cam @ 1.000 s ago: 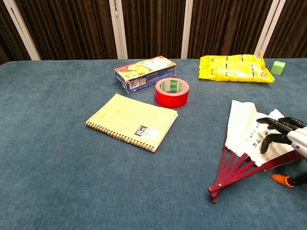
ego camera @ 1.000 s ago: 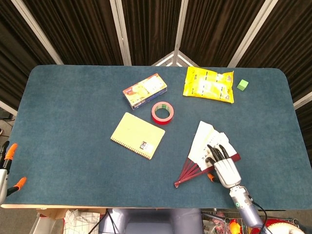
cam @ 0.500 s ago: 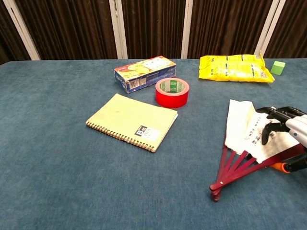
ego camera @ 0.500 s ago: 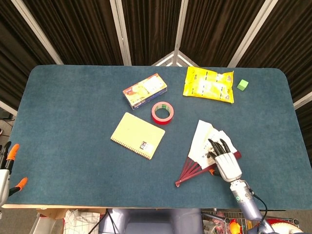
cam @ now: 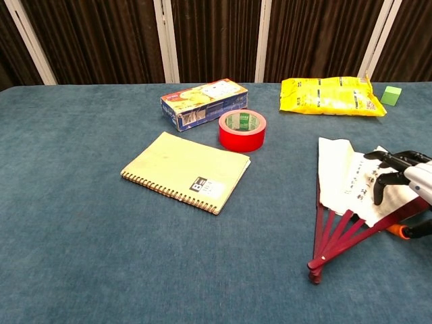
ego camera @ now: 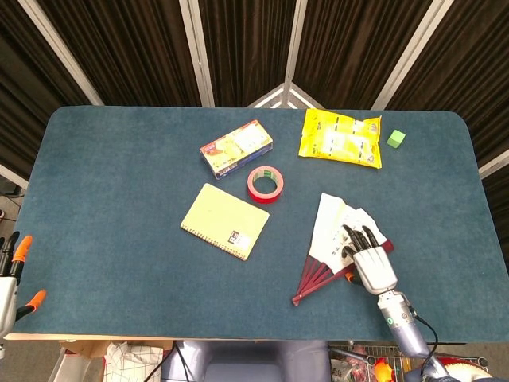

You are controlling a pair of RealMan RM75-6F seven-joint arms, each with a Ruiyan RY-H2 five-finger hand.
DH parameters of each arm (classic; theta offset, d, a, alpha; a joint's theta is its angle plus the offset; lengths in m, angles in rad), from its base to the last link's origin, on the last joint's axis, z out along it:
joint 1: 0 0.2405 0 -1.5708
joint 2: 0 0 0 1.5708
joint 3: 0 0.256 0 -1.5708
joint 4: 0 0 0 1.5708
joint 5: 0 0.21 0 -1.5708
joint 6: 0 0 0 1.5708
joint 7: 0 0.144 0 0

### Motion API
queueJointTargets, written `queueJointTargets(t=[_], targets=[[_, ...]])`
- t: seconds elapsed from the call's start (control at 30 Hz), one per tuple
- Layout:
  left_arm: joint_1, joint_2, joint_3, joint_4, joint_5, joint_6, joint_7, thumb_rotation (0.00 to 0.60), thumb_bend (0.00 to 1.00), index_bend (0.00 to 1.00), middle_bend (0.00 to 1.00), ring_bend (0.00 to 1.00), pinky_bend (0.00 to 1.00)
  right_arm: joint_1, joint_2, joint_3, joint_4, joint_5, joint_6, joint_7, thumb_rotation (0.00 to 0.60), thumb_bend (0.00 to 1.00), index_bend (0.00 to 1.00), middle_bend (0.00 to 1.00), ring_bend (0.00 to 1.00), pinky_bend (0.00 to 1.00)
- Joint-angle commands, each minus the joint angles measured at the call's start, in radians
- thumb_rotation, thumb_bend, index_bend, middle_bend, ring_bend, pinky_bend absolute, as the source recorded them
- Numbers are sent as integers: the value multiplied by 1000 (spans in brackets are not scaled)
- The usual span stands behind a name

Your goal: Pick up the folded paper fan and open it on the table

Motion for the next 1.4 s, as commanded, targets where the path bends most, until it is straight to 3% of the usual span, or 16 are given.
queueJointTargets(t=[0.03,0.3,0.7,0.93,1.1,1.4], targets=[[1,-1,1,0,3,1,3,600,103,22,0,0,0,7,-9,2,22,4,-4,-6,600,319,532,123,186,112],[1,-4,3,1,5,2,8,600,103,23,0,0,0,13,-19,4,54,6,13,23,600,361,660,154,209,137],[2,-5,5,1,8,1,12,600,103,25,0,0,0,27,6,6,37,-8,67,71,600,361,688,160,211,137],[2,-5,7,0,9,-1,16,600,103,25,0,0,0,56,73,19,-48,-24,98,73,600,372,721,180,227,147],[1,-5,7,1,9,-3,18,600,104,25,0,0,0,77,132,29,-137,-34,106,39,600,465,777,210,242,170],[-1,-5,7,1,9,-6,18,600,103,25,0,0,0,117,224,55,-311,-41,93,-20,600,469,795,210,242,170]])
